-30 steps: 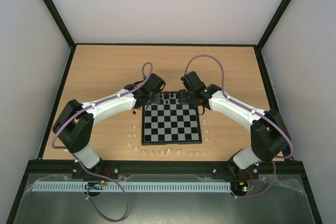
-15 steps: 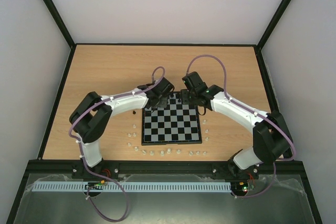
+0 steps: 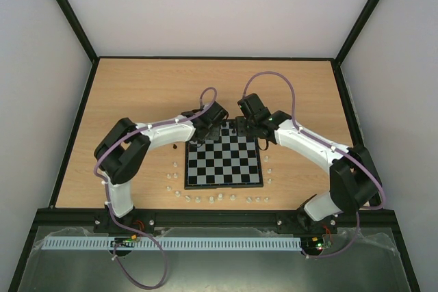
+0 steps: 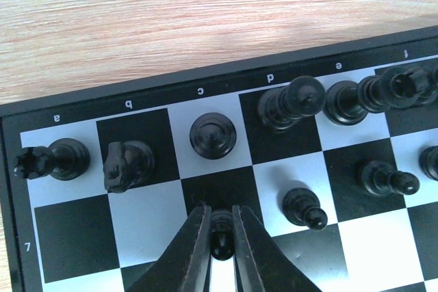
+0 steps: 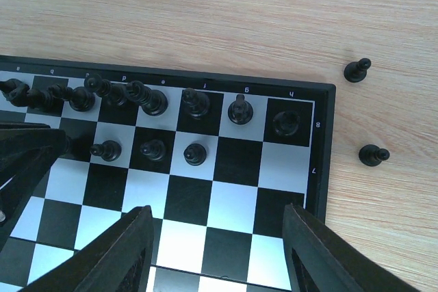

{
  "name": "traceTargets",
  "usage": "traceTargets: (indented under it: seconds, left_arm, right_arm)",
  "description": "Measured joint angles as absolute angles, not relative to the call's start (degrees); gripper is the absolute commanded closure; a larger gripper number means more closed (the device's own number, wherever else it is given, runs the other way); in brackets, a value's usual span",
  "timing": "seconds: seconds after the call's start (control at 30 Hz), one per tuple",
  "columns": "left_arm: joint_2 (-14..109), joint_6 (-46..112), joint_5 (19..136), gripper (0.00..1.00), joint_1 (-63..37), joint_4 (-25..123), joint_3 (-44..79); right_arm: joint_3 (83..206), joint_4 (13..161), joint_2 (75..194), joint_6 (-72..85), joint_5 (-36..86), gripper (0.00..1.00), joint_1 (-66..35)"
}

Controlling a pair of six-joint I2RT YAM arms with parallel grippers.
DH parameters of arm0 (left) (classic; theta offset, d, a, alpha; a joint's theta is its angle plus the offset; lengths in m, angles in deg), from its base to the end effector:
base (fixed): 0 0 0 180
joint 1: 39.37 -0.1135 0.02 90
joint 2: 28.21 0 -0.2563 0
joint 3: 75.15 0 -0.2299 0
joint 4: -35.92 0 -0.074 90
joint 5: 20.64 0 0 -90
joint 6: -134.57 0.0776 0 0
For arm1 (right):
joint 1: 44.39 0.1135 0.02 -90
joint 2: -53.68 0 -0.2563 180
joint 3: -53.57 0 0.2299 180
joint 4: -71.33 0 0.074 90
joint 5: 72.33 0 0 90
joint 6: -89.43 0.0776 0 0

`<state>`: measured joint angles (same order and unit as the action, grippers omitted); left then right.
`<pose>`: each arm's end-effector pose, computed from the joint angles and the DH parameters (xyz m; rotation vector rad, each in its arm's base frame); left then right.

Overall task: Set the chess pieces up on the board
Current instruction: Place the chess piece on the chessboard.

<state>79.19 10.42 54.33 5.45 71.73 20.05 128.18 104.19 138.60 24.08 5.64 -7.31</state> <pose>0.2886 -0.2585 0.1428 0.1422 2.5450 -0.1988 0.2753 0.1878 0.2251 -0.1460 2.3188 0.3057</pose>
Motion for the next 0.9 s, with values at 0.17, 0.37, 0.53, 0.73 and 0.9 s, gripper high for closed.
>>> traceTargets:
  seconds: [0.17, 0.37, 0.53, 0.73, 0.9]
  left_arm:
    - [79.54, 10.46, 54.48, 0.87, 5.45, 71.23, 19.37]
    - [79.58, 10.46, 54.55, 0.86, 5.45, 71.12, 19.27]
    - [79.58, 10.46, 54.55, 0.82, 5.45, 71.14, 19.27]
    - [79.58, 10.46, 54.53, 0.78, 5.45, 71.14, 19.27]
    - [78.95, 10.5, 54.42, 0.72, 5.45, 71.56, 19.29]
  right_arm:
    - [128.18, 104.17, 138.6, 24.08, 5.64, 0.48, -7.31]
    - [128.18, 104.19, 138.62, 24.08, 5.64, 0.48, -7.37]
    - [128.18, 104.19, 138.62, 24.08, 5.66, 0.48, -7.42]
    - [128.18, 104.19, 138.64, 24.08, 5.66, 0.47, -7.44]
    - [128.18, 104.17, 138.71, 24.05, 5.64, 0.46, -7.57]
